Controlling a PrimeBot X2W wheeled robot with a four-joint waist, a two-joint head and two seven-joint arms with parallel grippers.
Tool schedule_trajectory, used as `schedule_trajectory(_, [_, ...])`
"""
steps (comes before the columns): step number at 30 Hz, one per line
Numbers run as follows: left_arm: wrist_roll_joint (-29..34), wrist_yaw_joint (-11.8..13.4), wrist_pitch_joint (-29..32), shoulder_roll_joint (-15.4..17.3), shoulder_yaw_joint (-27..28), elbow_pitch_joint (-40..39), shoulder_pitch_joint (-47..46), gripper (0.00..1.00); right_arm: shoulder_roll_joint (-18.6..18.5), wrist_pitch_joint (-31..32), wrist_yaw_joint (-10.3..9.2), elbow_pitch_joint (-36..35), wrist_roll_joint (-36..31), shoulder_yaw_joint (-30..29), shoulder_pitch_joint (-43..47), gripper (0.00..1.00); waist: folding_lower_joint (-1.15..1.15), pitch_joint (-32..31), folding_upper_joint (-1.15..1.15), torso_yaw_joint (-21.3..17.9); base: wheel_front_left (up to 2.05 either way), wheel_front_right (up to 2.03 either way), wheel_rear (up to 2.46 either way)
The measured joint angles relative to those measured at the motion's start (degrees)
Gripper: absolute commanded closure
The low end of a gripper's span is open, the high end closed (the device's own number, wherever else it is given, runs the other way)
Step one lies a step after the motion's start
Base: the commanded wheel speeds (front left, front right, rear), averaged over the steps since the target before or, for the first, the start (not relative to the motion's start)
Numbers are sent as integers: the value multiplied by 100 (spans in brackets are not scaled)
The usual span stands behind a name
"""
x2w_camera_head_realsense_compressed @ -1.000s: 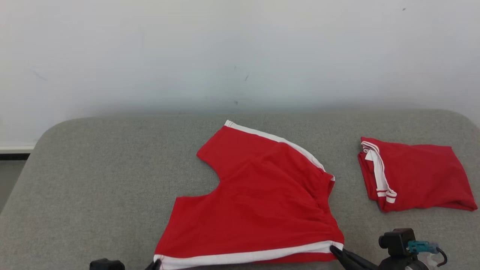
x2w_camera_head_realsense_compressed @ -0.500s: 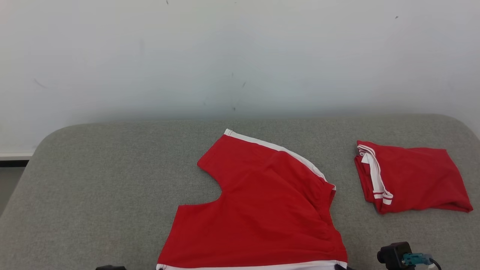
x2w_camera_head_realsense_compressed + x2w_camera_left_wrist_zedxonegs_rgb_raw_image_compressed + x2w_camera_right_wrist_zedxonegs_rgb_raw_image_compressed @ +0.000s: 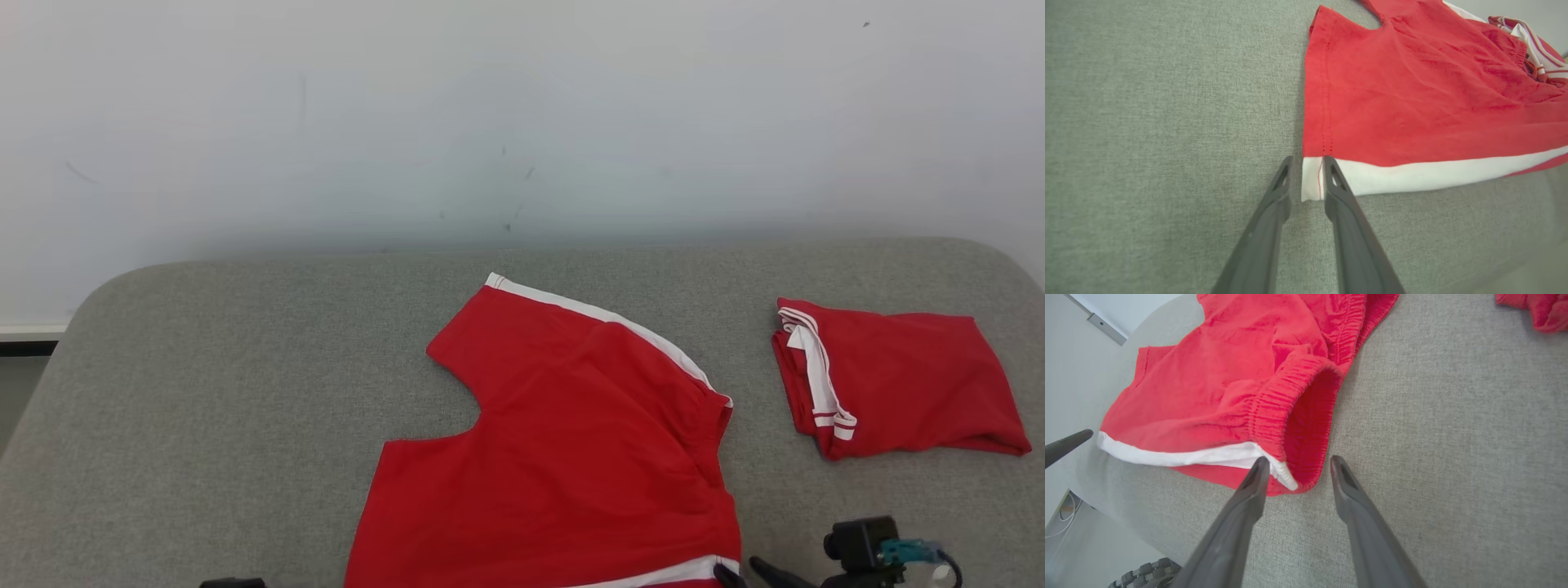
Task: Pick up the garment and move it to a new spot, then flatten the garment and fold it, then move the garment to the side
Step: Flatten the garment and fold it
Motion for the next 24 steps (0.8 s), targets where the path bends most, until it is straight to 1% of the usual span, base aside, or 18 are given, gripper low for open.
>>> schedule_trajectory(3, [-89,0,-5,21,86,-14,-4,0,-22,-44,71,-58,256,-185,5,0,0,5,0,4,0,0,0])
schedule_trajectory(7, [-157,12,-49,59,145,-109,-8,0,-102,-43,224,-250,520,-310,39,0,0,7,0,19,0,0,0])
schedule_trajectory(9, [-160,47,-55,107,177,-188,-19,0,-189,-35,298,-412,680,-364,73,0,0,4,0,31,0,0,0])
schedule_trajectory(12, [-159,96,-107,200,223,-276,-19,0,-375,73,353,-664,836,-378,226,0,0,-2,0,45,0,0,0])
schedule_trajectory(15, [-157,121,-135,265,275,-386,-18,0,-554,135,360,-933,939,-376,354,0,0,-7,0,45,0,0,0])
schedule_trajectory(17, [-157,168,-175,315,341,-459,-6,0,-638,149,359,-1096,909,-394,351,0,0,-6,0,25,0,0,0])
schedule_trajectory(20, [-141,252,-232,377,448,-564,-5,0,-671,-65,332,-1225,737,-560,237,0,0,0,0,-30,0,0,0])
schedule_trajectory(24, [-121,365,-308,368,609,-738,-5,0,-666,-421,23,-1251,483,-803,15,0,0,9,0,-102,0,0,0])
